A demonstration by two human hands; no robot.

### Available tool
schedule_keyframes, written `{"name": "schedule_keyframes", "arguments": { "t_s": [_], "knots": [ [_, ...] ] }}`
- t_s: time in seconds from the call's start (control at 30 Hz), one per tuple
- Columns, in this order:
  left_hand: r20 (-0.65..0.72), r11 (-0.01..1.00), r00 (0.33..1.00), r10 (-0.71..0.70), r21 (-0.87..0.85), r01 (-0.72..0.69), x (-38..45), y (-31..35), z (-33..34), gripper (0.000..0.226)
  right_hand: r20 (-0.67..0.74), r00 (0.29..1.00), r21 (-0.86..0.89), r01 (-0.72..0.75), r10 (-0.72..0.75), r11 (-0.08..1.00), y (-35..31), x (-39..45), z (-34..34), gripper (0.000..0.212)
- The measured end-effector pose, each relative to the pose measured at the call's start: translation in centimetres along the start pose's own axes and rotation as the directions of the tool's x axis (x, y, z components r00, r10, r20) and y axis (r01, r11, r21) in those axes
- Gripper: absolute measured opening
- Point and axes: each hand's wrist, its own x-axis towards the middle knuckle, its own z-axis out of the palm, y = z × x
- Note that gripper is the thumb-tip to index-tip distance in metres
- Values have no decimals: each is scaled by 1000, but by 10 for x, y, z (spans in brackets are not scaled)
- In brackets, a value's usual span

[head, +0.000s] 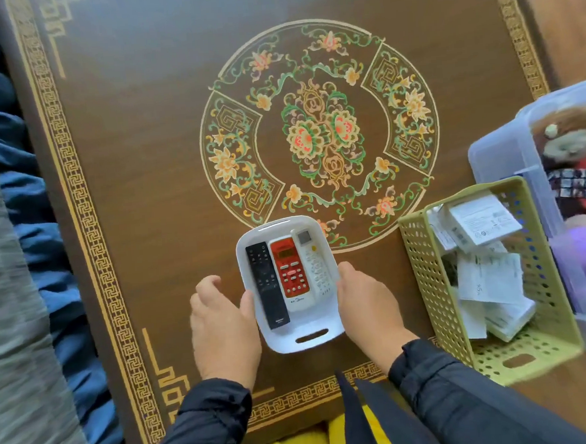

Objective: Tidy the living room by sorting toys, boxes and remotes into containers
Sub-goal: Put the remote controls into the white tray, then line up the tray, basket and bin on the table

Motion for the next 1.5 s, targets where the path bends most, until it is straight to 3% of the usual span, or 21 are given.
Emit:
{"name": "schedule_keyframes", "arguments": {
  "t_s": [0.1,0.23,0.4,0.6,0.73,0.87,1.07,1.27,1.4,1.5],
  "knots": [
    [274,981,952,136,95,-168,-13,12,6,17,-38,998,18,-55,56,998,17,-9,-1,14],
    [384,971,895,227,-17,-239,-35,38,14,8,-49,987,57,-149,152,987,43,-32,-8,13],
    [383,969,890,248,-75,-237,-58,53,30,15,-59,982,50,-175,178,983,72,-62,-16,3],
    [348,986,924,161,-89,-139,-80,71,56,23,-63,998,-5,23,-23,1000,101,-89,-29,16],
    [326,993,939,109,-75,-90,-100,86,76,20,-88,973,-49,208,-211,977,135,-99,-43,39],
    [296,995,951,90,1,-95,-112,98,85,23,-168,945,-101,266,-280,959,177,-98,-61,53],
    [306,994,952,20,92,-51,-123,105,83,28,-214,919,-87,320,-332,943,217,-106,-81,47],
    [282,985,958,-46,171,-3,-156,119,80,77,-155,944,-51,288,-292,956,238,-114,-89,46],
    [197,994,980,39,-107,-18,-200,147,71,39,-173,943,43,295,-284,954,236,-122,-106,50],
    [238,917,969,68,-397,33,-236,173,46,38,-221,937,184,312,-270,932,218,-135,-134,50]
  ]
}}
